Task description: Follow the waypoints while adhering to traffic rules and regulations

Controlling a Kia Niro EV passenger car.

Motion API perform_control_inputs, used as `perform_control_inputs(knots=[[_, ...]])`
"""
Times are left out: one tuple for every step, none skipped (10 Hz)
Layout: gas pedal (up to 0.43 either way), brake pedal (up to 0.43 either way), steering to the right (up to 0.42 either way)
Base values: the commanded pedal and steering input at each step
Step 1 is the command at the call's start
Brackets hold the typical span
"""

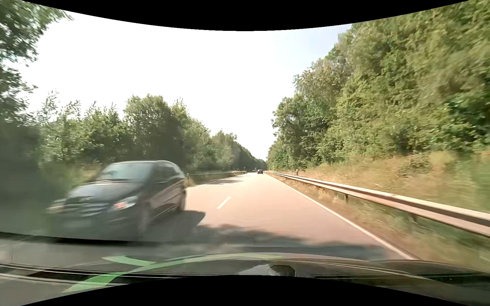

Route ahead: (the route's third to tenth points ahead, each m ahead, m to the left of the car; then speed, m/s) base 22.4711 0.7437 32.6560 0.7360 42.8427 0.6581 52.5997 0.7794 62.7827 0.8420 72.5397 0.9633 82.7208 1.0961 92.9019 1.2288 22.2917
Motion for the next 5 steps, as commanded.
perform_control_inputs(knots=[[0.248, 0.0, -0.001], [0.248, 0.0, -0.001], [0.26, 0.0, -0.001], [0.26, 0.0, -0.001], [0.26, 0.0, -0.001]])
